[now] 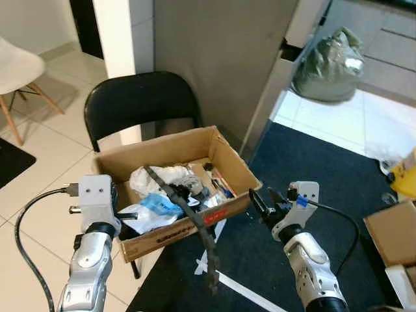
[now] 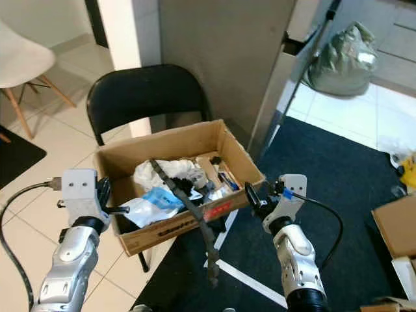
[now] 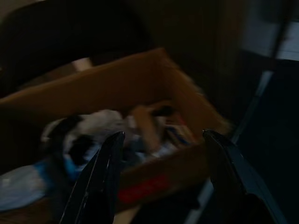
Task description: Picking trash to rubbish bin
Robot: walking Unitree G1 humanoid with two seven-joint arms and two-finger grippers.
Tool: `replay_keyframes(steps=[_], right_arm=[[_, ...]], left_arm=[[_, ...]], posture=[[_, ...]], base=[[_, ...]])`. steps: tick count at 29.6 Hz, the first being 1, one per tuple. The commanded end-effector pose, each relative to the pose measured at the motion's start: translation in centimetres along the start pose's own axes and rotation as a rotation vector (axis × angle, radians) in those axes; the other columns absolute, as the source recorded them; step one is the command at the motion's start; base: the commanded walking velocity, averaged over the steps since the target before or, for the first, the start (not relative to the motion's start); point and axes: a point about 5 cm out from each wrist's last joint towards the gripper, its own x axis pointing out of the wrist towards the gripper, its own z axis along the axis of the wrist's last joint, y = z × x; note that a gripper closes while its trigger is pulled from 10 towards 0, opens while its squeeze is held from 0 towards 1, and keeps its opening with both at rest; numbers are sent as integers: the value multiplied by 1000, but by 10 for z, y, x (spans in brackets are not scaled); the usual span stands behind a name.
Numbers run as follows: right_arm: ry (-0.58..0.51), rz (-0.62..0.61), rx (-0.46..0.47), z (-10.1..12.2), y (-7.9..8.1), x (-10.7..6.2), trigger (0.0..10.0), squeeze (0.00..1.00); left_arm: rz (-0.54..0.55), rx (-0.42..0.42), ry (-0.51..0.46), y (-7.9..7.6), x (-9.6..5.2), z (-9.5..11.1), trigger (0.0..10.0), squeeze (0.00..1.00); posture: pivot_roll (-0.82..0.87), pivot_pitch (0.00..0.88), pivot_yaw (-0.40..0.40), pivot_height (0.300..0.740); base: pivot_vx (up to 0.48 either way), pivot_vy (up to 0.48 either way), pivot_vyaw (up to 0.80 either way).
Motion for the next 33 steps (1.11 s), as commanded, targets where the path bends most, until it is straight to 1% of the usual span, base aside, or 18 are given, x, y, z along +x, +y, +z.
replay_keyframes(steps=[1, 16, 31, 33], right_arm=[[13, -23, -11, -3, -5, -6, 10000, 0], [21, -42, -21, -3, -7, -7, 10000, 0], [26, -49, -21, -3, -8, -5, 10000, 0], [29, -53, -21, -3, -9, -5, 10000, 0]], left_arm=[[-12, 0, 12, -5, -1, -3, 10000, 0], [-16, 3, 12, -5, -1, -3, 10000, 0], [-7, 13, 17, -2, 2, -2, 10000, 0], [-20, 25, 24, -3, 2, -3, 10000, 0]], posture=[[50, 121, -64, 740], [46, 128, -62, 740], [49, 136, -65, 740], [48, 139, -65, 740]], base=[[0, 0, -800], [0, 0, -800], [0, 0, -800], [0, 0, -800]])
